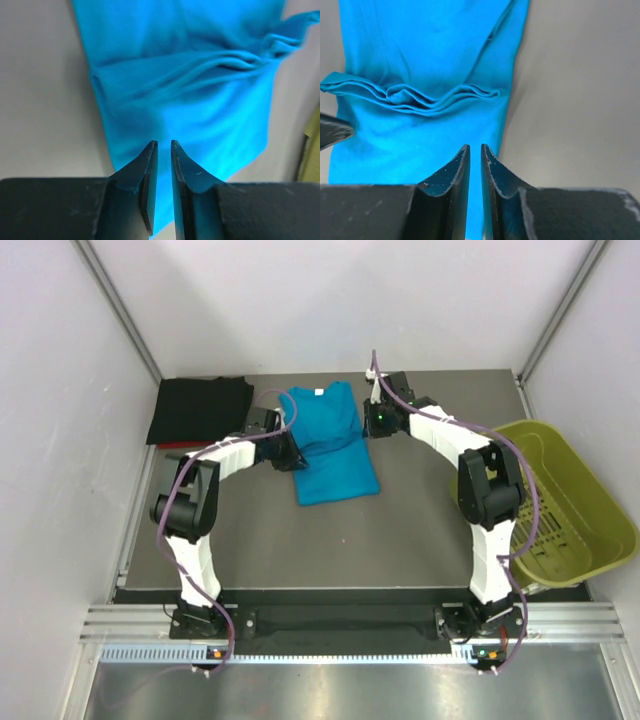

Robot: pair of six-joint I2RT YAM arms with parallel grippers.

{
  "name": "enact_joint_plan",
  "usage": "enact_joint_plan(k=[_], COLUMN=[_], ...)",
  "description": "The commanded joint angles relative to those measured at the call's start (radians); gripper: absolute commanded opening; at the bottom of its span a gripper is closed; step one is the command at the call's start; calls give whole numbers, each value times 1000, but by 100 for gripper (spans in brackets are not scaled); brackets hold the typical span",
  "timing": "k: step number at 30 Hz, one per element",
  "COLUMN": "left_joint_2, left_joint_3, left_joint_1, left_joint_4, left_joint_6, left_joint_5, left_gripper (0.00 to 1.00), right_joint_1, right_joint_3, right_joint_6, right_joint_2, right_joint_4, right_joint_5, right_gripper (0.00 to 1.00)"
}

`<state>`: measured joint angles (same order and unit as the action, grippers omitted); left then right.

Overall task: Fold and stack the t-shirts
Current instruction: Fold the tshirt

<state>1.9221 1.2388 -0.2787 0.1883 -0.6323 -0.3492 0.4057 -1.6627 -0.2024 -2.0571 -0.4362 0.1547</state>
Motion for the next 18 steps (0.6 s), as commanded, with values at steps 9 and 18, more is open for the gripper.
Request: enact_joint_plan(k=[9, 18], left_joint_2=[117, 152], left_joint_3=[209, 212], left_joint_1=[64, 115], left_joint_4=[34, 34], left_joint_6=[26, 17], left_joint_5=[78, 56], left_gripper=[22, 22], right_joint_1=[-7, -25], right_joint_3=[-247, -367], right_joint_6=[0, -5], right_joint_2=[-213, -311], right_joint_4=[39, 60], right_joint_5=[46, 60], right_gripper=[15, 19])
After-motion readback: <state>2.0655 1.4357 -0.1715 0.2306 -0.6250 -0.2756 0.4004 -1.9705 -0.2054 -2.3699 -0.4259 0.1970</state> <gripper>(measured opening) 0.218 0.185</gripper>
